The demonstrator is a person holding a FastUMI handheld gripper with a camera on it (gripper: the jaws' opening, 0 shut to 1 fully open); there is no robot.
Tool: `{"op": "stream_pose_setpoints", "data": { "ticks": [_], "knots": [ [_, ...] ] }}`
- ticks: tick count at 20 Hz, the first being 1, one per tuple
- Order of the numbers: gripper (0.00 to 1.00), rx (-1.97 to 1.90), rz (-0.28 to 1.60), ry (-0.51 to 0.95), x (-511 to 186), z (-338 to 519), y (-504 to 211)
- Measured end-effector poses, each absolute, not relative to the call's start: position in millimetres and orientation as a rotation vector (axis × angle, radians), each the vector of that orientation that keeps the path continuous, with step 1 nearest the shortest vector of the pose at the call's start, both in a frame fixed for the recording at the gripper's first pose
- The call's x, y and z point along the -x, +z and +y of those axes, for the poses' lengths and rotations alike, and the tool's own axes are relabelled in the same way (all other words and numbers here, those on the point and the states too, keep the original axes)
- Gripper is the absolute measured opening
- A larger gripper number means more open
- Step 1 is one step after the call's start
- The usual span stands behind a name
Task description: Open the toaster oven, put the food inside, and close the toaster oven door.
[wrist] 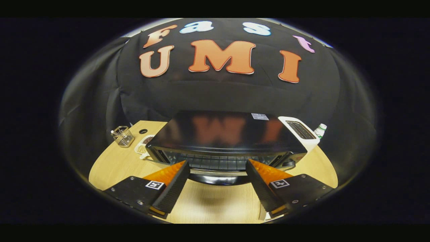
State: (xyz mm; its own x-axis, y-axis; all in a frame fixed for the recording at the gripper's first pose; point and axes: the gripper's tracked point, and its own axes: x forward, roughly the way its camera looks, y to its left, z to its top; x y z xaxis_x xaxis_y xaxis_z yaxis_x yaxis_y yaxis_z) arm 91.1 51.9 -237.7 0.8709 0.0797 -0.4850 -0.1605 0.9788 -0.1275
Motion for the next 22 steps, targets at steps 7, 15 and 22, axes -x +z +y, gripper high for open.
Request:
{"op": "stream_pose_setpoints", "data": {
  "ticks": [7, 15, 22],
  "knots": [
    [0.99, 0.181, 0.546, 0.114, -36.8, 42.6, -268.9],
    [0.99, 0.142, 0.635, 0.106, -1.0, 34.6, -316.6],
    [0.99, 0.096, 0.704, 0.081, 7.8, 28.5, -356.2]
  ]
}}
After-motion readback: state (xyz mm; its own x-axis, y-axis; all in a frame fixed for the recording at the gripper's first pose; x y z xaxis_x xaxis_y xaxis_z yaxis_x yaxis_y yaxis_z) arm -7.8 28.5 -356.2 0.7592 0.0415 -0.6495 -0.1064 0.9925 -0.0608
